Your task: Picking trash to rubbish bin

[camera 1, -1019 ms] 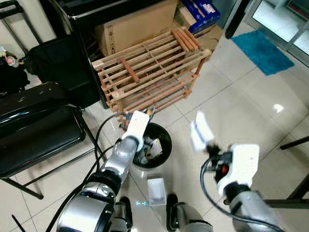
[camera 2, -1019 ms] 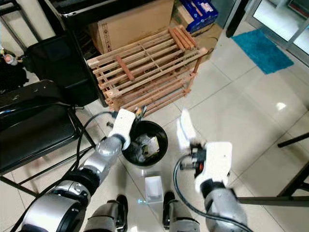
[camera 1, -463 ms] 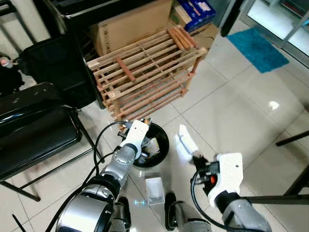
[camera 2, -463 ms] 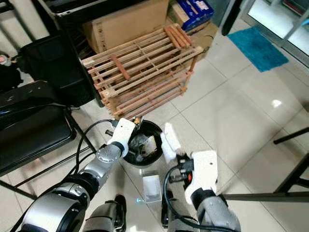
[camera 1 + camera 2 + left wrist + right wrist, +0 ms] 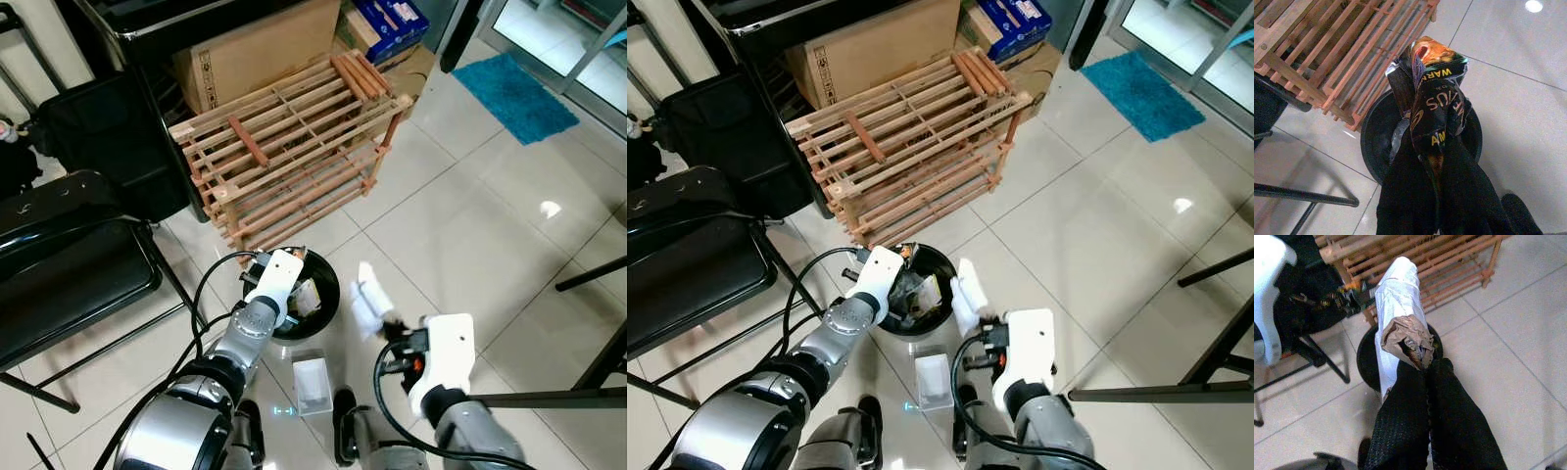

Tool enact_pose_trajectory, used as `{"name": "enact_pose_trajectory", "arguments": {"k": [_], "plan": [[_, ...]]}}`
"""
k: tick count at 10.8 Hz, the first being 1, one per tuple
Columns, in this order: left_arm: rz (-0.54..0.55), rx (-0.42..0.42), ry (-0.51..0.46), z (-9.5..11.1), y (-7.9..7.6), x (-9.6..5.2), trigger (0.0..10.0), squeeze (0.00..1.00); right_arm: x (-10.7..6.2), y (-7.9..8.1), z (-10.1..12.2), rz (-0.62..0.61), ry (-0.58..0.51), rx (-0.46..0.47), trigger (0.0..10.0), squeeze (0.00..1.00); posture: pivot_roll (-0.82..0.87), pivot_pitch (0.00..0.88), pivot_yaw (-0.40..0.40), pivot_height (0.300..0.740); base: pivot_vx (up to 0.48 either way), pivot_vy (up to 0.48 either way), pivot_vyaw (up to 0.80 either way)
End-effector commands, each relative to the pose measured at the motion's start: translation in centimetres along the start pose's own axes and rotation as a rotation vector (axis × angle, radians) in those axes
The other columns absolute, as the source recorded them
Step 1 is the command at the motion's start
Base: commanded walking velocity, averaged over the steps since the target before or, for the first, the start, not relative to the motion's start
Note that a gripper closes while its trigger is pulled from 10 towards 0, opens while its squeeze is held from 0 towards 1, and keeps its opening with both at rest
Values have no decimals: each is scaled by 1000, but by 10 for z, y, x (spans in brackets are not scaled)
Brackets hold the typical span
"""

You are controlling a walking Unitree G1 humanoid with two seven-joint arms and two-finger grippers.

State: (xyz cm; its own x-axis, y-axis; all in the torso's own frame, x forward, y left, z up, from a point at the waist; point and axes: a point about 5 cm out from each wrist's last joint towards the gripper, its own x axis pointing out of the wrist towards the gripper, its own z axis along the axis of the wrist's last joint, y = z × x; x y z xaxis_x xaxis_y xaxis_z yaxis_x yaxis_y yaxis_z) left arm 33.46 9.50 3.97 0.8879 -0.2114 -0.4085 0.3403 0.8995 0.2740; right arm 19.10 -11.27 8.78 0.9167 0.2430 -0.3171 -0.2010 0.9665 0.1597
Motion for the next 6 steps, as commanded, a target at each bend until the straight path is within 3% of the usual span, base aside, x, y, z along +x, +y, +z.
{"name": "enact_pose_trajectory", "arguments": {"k": [1, 6], "plan": [[-5, 18, 49, -15, -6, -3, 10000, 0, 0, 1, -11, 24, 40, 1, 10000, 0, -112, 305, -72, 740, 0, 0, 0], [5, 36, 85, -25, -5, -6, 10000, 0, 5, 5, -31, 149, 131, -61, 10000, 0, -116, 309, -86, 740, 0, 0, 0]]}}
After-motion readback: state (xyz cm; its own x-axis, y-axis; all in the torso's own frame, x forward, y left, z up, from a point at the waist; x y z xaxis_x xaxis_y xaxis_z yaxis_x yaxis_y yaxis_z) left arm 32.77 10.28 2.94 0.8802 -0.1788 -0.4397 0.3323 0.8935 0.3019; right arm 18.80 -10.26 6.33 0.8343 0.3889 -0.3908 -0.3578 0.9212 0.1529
